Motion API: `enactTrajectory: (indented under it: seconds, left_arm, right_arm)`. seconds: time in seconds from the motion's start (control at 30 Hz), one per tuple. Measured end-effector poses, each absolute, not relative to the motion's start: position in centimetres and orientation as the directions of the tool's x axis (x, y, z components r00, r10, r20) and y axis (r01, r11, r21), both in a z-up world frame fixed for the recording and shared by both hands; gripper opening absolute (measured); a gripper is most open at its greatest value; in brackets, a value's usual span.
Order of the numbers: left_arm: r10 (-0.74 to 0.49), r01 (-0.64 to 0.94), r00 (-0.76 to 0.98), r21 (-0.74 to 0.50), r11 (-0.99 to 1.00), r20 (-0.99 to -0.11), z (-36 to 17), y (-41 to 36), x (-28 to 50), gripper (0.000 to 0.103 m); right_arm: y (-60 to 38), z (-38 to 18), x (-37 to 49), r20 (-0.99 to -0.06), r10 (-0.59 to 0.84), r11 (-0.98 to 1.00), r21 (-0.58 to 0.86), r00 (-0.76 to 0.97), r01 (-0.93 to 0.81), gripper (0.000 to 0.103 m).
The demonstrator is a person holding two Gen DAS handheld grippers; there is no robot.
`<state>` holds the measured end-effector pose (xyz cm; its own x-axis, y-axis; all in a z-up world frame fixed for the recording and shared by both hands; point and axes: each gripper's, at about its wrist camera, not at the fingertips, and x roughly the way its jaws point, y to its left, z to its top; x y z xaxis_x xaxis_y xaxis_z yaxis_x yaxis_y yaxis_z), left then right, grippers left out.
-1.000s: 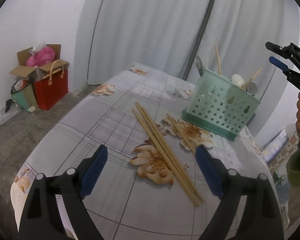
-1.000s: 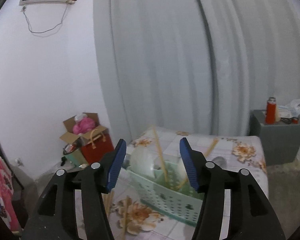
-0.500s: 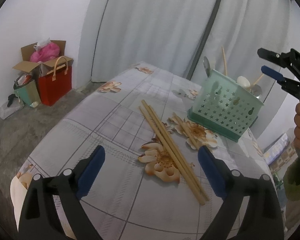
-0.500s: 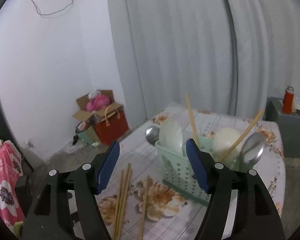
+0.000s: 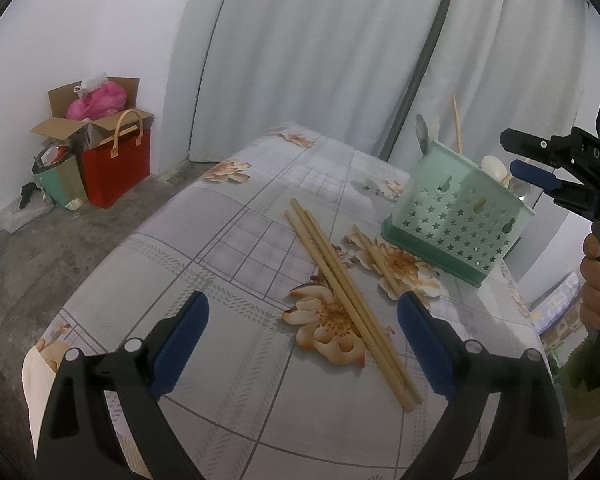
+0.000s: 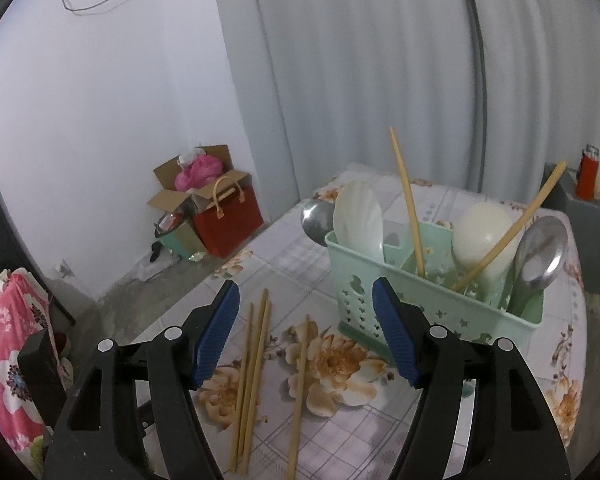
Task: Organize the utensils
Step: 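Withdraw both open grippers from the green holder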
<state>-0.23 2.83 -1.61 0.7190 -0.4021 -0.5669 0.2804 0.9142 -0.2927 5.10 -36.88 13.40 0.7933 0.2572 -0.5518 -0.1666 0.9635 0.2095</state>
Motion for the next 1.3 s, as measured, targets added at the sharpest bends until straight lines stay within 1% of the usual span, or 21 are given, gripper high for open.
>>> enactTrajectory:
  seconds: [0.3,1.1,1.3]
  left_arm:
    - [-0.393,0.272,0.718,-0.288,0.918,-0.575,-1.8,2.9,-0.3,0.093]
    - [-0.382,0.247,0.705,-0.297,0.922,-0.597,-2.5,3.5,0.0,0.094]
    - [-0.404,0.267,0.708,-0.311,0.912,-0.579,-2.4,3.6,-0.2,0.094]
  right_arm:
    - [-37.1,12.9,5.5,-0.576,0.263,0.961,0.227,0.774,-0.158,0.066]
    - [-37.5,11.8,5.9,-0.600,0.270,0.958,0.248,0.753,-0.146,0.066]
    - [-38.0,10.9,6.1,-0.614,0.272,0.955,0.268,0.741,-0.129,0.066]
